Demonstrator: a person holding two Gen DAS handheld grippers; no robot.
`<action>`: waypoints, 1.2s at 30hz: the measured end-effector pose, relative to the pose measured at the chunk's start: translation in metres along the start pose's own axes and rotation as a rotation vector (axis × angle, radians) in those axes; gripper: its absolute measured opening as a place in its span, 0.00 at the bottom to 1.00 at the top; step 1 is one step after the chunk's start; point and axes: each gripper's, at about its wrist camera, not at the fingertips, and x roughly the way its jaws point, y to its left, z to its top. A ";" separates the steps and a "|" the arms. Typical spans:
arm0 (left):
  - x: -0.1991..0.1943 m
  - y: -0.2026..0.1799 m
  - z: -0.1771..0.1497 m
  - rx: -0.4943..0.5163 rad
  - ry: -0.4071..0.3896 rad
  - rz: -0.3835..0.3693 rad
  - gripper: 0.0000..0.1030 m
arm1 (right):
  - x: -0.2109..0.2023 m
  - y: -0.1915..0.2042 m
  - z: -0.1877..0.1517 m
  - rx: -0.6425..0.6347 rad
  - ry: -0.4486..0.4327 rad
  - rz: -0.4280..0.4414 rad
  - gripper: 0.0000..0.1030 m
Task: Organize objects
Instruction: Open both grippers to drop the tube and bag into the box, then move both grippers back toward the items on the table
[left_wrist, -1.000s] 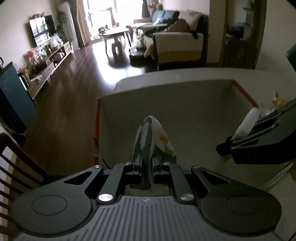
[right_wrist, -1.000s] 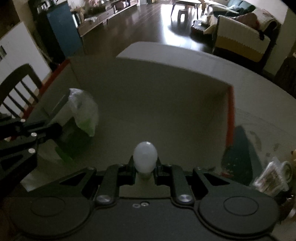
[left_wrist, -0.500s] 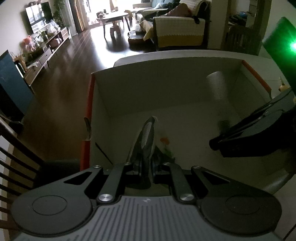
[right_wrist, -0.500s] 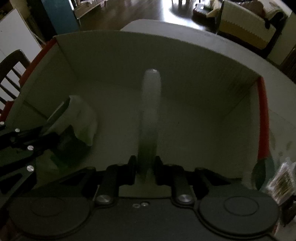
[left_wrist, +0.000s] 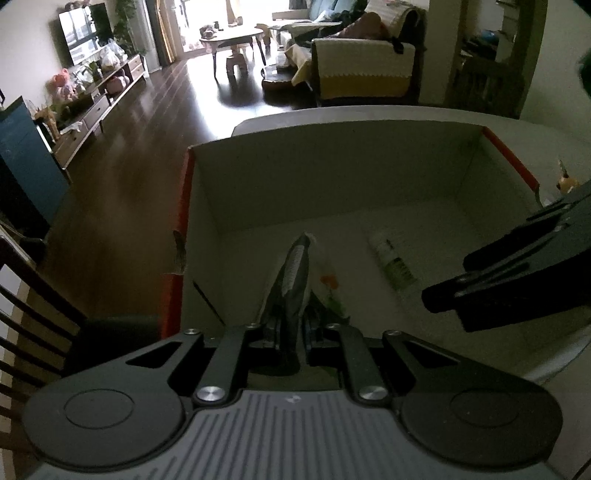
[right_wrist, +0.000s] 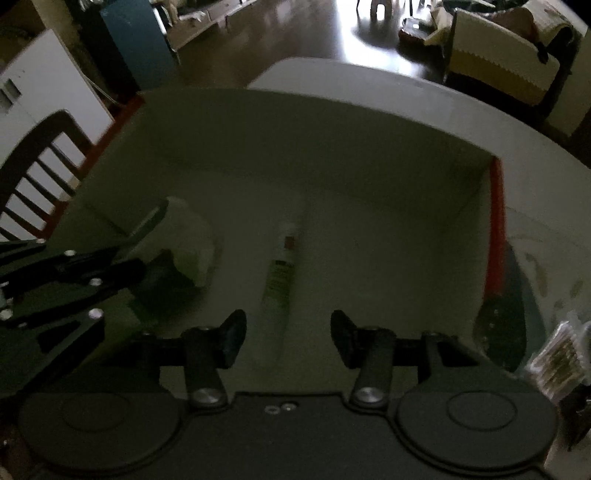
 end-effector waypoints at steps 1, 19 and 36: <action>-0.002 -0.001 0.000 0.000 -0.004 0.001 0.10 | -0.007 0.000 -0.003 -0.002 -0.009 0.009 0.51; -0.051 -0.011 -0.005 -0.058 -0.065 -0.052 0.10 | -0.086 -0.016 -0.024 -0.072 -0.221 0.059 0.61; -0.101 -0.058 -0.013 -0.060 -0.132 -0.122 0.28 | -0.133 -0.061 -0.102 0.015 -0.336 0.031 0.72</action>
